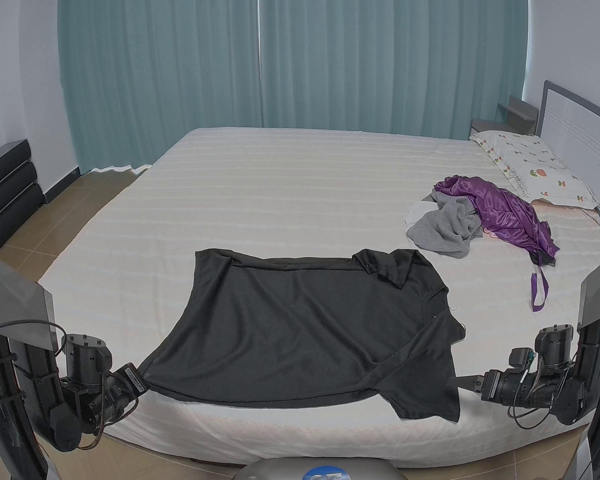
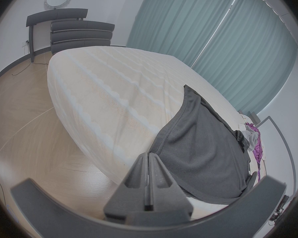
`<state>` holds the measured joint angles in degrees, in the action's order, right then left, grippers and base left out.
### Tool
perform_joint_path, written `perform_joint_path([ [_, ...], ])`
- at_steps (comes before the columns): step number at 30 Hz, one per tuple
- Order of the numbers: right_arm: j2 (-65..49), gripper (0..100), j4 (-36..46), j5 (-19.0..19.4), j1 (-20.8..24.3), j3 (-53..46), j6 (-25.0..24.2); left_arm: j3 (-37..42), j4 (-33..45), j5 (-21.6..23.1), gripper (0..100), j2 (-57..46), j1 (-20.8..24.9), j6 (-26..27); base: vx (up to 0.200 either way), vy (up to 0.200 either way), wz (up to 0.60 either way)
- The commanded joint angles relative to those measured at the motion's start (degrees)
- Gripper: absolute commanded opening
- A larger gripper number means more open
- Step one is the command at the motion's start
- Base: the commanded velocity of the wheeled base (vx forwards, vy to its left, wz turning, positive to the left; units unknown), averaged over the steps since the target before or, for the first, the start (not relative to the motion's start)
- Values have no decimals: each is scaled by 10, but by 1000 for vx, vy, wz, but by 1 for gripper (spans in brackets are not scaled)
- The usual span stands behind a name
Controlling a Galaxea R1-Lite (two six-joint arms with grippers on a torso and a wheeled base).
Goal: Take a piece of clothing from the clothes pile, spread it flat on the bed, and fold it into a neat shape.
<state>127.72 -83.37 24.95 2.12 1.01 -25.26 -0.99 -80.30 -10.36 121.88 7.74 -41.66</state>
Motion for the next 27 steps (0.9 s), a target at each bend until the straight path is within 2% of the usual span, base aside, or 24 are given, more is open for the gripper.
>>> perform_joint_path([
  [1, 17, 100, -2, 0, 0, -10, -1, 8, 0, 0, 0, 0, 0, 0, 0, 0, 0],
  [13, 31, 100, -3, 2, 10, 2, -10, 8, 0, 1, 0, 1, 0, 0, 0, 0, 0],
  [17, 38, 100, -19, 0, 21, 12, -30, 10, 0, 1, 0, 1, 1, 0, 0, 0, 0],
  [20, 46, 100, -42, -10, 38, 18, -51, 10, 0, 1, 0, 1, 1, 0, 0, 0, 0],
  [27, 81, 100, -44, -45, 63, 51, -58, 9, 0, 1, 0, 1, 0, 0, 0, 0, 0],
])
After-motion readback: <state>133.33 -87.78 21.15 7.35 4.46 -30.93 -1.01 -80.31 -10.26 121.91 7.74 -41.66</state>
